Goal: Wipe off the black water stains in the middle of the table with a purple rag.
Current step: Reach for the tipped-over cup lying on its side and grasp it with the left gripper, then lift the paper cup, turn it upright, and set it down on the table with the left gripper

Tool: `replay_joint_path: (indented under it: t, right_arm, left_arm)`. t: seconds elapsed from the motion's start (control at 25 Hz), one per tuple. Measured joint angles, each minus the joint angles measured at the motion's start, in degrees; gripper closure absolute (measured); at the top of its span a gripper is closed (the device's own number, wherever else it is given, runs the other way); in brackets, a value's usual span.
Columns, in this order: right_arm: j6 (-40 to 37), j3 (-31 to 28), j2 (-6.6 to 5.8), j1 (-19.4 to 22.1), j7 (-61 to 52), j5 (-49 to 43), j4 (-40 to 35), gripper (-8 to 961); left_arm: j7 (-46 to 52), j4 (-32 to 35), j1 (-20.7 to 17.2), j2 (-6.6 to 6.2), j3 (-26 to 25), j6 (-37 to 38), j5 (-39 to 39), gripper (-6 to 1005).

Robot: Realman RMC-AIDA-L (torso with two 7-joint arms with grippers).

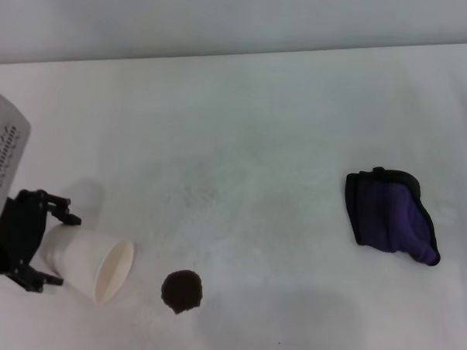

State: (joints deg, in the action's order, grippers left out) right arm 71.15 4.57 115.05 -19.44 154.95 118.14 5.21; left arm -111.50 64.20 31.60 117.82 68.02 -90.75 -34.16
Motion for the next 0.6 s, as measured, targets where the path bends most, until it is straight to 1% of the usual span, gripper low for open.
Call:
replay_joint_path:
  t: [0.24,0.6]
  right_arm:
    - [-0.4,0.1,0.00,0.1,0.3,-0.1,0.0,82]
    - [-1.3,0.3,-0.10,0.3,0.4,-0.2,-0.5,83]
  left_arm:
    - [-2.0,-2.8,0.1,0.52,0.0,2.3,0.0,199]
    - [-1.1,-2.7,0.7,1.04,-0.4,2.4,-1.6,213]
